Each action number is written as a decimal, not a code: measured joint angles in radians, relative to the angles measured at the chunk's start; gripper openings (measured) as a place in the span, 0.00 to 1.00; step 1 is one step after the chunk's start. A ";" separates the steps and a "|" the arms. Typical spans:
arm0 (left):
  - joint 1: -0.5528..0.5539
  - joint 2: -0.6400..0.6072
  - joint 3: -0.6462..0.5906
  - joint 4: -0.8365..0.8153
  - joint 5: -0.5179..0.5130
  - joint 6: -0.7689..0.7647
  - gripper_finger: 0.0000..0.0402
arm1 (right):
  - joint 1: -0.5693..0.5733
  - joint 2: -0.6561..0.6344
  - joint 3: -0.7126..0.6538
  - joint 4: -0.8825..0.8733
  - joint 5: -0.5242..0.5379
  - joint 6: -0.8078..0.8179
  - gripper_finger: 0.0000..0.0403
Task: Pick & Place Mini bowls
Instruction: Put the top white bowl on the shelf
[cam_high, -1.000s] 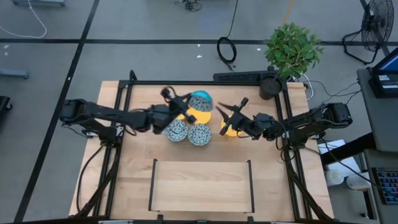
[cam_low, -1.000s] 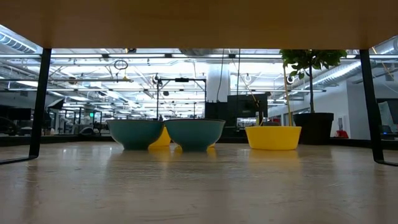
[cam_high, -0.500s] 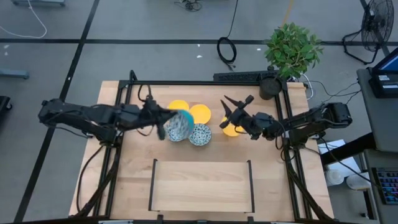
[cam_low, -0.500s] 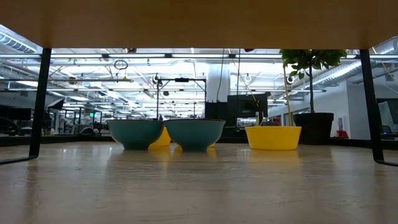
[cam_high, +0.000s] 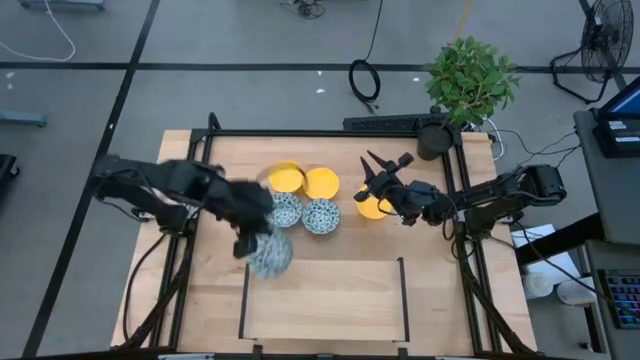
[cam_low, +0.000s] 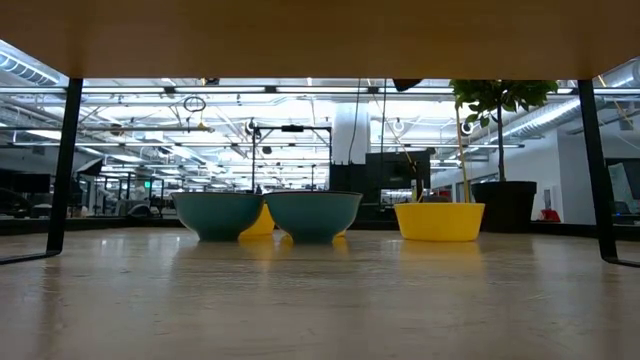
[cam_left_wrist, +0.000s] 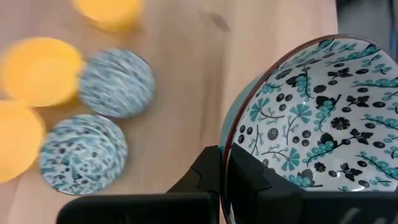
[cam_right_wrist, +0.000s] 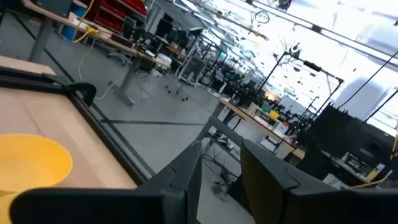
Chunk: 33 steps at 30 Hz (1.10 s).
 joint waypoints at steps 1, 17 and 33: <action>-0.018 0.027 0.020 -0.015 0.019 0.022 0.02 | 0.002 0.000 0.000 -0.010 0.000 0.010 0.25; -0.159 0.247 0.052 -0.096 0.083 -0.120 0.02 | 0.012 -0.004 0.000 -0.034 -0.008 -0.011 0.25; -0.158 0.309 0.052 -0.101 0.118 -0.200 0.04 | 0.012 -0.004 0.000 -0.035 -0.009 -0.010 0.25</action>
